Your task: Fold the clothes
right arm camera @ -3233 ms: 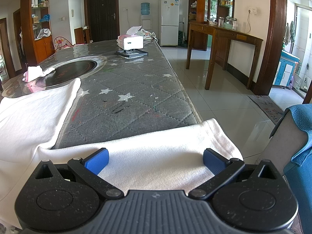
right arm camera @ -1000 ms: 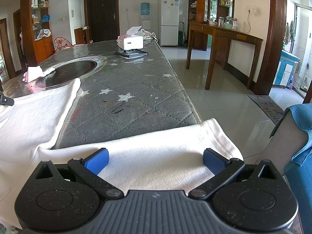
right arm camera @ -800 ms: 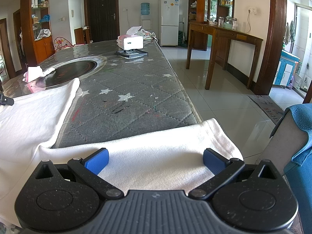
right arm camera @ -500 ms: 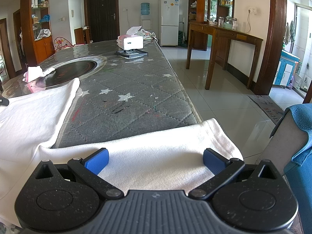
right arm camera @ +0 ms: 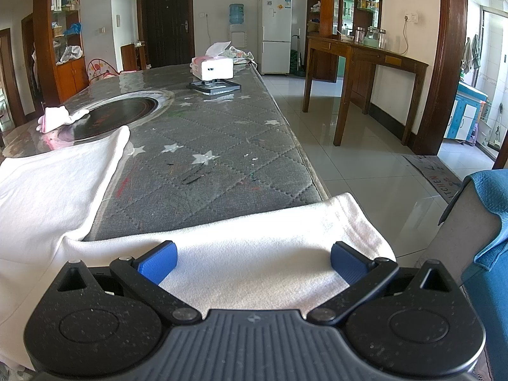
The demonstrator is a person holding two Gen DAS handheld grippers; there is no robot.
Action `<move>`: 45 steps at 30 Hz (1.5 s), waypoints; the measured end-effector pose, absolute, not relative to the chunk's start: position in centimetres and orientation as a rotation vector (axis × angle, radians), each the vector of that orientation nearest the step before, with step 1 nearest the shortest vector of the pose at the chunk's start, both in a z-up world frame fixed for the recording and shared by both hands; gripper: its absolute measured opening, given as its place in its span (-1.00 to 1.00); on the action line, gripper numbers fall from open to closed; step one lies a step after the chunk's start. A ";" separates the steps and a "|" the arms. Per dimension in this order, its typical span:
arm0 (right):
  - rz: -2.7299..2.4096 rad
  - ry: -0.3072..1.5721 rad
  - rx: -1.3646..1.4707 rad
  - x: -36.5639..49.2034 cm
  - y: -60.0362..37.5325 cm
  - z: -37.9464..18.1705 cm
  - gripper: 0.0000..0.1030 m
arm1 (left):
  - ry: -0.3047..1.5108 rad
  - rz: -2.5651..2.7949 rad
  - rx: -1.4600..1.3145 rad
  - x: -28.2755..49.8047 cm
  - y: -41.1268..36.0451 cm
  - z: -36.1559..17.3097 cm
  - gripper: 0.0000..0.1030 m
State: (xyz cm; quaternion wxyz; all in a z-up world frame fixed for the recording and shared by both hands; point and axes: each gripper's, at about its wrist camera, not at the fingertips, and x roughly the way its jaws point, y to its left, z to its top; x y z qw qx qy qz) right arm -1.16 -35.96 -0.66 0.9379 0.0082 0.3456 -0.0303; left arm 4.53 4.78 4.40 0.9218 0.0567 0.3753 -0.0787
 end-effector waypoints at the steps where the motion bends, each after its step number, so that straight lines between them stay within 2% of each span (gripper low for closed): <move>1: -0.062 0.707 0.014 -1.1 -35.9 -0.6 1.00 | 0.770 -0.165 0.122 3.6 4.8 4.4 -0.05; 11: 0.060 0.680 -0.131 -2.6 -33.0 2.8 0.99 | 0.736 -0.280 0.105 -4.6 4.3 6.1 -0.05; 16: 0.246 0.690 -0.133 -4.5 -30.3 5.6 0.72 | 0.723 -0.457 0.104 -7.4 2.2 7.1 -0.06; 19: 0.350 0.700 -0.146 -5.8 -28.3 6.6 0.39 | 0.724 -0.538 0.124 -8.7 0.9 7.2 -0.13; 21: 0.418 0.715 -0.150 -6.6 -27.0 7.0 0.10 | 0.727 -0.576 0.141 -9.2 0.1 7.0 -0.20; 24: 0.516 0.743 -0.162 -7.6 -25.1 7.0 -0.16 | 0.739 -0.605 0.158 -9.8 -0.8 6.5 -0.20; 33: 0.623 0.794 -0.261 -8.5 -21.3 5.7 -0.56 | 0.762 -0.614 0.156 -10.1 -1.1 5.8 -0.23; 34: 0.627 0.800 -0.267 -8.5 -21.2 5.5 -0.59 | 0.769 -0.616 0.149 -9.9 -1.0 5.7 -0.28; 36: 0.635 0.814 -0.276 -8.6 -21.0 5.0 -0.73 | 0.783 -0.626 0.136 -9.8 -0.9 5.4 -0.62; 38: 0.634 0.817 -0.286 -8.8 -20.9 4.7 -0.82 | 0.798 -0.634 0.118 -9.6 -0.8 5.1 -0.76; 45: 0.636 0.774 -0.274 -10.6 -21.8 6.0 -0.90 | 0.712 -0.698 0.093 -11.7 0.1 6.3 -0.82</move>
